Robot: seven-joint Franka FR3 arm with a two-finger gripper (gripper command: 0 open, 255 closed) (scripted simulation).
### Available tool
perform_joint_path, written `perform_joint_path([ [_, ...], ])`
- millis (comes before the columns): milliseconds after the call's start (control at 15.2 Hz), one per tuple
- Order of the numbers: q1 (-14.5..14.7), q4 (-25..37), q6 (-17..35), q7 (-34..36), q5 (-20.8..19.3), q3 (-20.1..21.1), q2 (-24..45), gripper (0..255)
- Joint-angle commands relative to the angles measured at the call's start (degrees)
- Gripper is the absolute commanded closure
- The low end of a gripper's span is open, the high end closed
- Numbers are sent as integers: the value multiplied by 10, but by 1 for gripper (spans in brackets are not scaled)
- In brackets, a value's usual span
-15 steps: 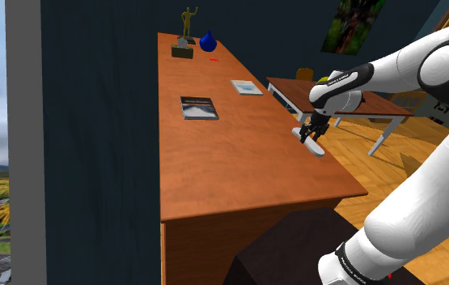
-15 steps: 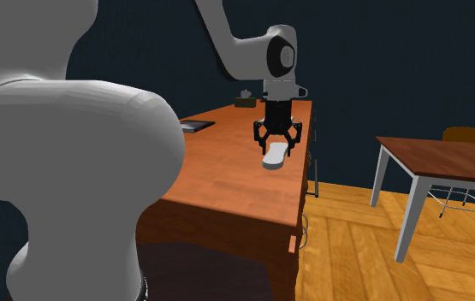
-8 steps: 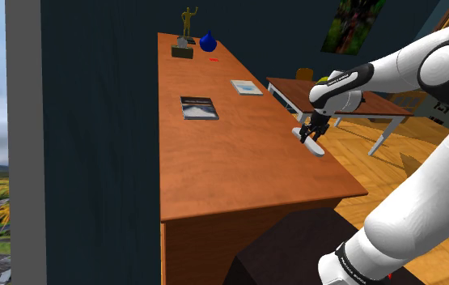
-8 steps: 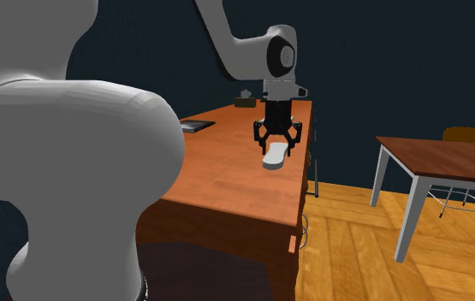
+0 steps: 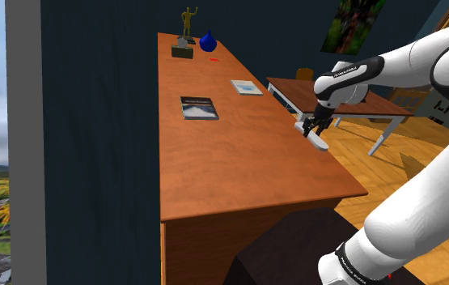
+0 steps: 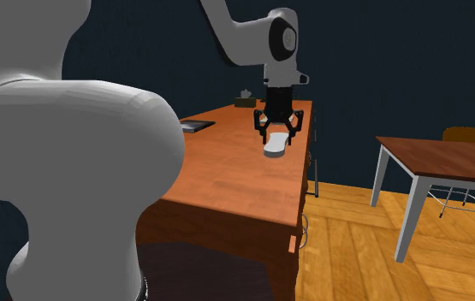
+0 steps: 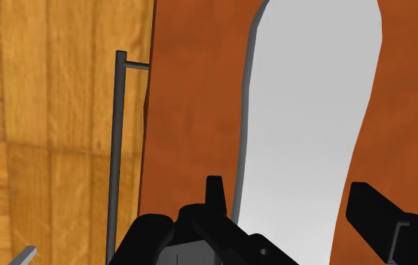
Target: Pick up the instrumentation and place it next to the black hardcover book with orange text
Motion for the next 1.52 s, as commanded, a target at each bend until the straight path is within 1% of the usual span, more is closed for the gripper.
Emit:
perform_joint_path([
  [0,1,8,-17,4,-5,0,-9,255],
  [528,2,39,-74,12,-17,2,-37,255],
  [990,44,107,-88,86,6,45,20,255],
  [1452,81,208,-115,152,27,81,98,255],
])
